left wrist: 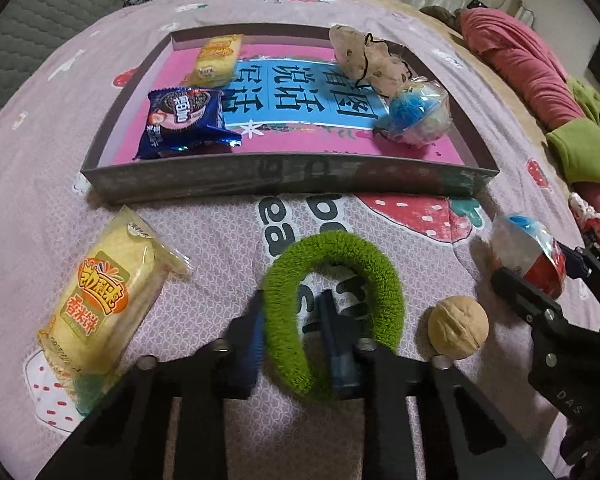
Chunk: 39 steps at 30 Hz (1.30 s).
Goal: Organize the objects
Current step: 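Close left tool on green ring while right tool closes on Kinder egg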
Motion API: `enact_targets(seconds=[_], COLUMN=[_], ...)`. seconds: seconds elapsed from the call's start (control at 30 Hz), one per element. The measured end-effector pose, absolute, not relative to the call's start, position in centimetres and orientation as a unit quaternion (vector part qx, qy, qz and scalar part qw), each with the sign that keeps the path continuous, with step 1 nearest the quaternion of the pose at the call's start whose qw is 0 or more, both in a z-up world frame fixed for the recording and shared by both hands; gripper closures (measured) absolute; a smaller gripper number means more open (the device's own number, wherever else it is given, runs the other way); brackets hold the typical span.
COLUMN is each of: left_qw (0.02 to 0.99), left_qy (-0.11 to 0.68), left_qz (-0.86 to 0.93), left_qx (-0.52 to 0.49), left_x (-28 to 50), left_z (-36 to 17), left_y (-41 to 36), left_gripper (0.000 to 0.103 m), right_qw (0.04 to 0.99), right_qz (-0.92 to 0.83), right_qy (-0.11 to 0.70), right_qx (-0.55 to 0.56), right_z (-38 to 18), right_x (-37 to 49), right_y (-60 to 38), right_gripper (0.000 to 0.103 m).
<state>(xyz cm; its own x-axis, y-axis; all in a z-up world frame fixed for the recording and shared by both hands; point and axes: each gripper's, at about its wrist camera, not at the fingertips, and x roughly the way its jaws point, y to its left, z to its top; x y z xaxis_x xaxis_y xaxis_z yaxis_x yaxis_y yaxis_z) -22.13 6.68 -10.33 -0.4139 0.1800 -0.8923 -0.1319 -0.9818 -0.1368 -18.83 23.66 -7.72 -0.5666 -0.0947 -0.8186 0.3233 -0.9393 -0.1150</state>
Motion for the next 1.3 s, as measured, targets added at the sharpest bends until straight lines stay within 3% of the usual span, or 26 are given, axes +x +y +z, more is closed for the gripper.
enact_targets(seconds=[0.2, 1.3], left_qw=[0.097, 0.1], left_qy=[-0.034, -0.039], left_qz=[0.839, 0.862], left_qx=[-0.535, -0.495], left_x=[-22.1, -16.3], left_z=[-10.3, -6.7], left_y=[6.2, 3.9], left_gripper=[0.091, 0.092], right_qw=[0.126, 0.169], right_qz=[-0.878, -0.893], right_qy=[0.122, 0.085], right_qx=[0.445, 0.407], right_z=[-7.2, -3.1], right_x=[-18.6, -15.0], right_y=[23.4, 22.3], right_gripper=[0.05, 0.05])
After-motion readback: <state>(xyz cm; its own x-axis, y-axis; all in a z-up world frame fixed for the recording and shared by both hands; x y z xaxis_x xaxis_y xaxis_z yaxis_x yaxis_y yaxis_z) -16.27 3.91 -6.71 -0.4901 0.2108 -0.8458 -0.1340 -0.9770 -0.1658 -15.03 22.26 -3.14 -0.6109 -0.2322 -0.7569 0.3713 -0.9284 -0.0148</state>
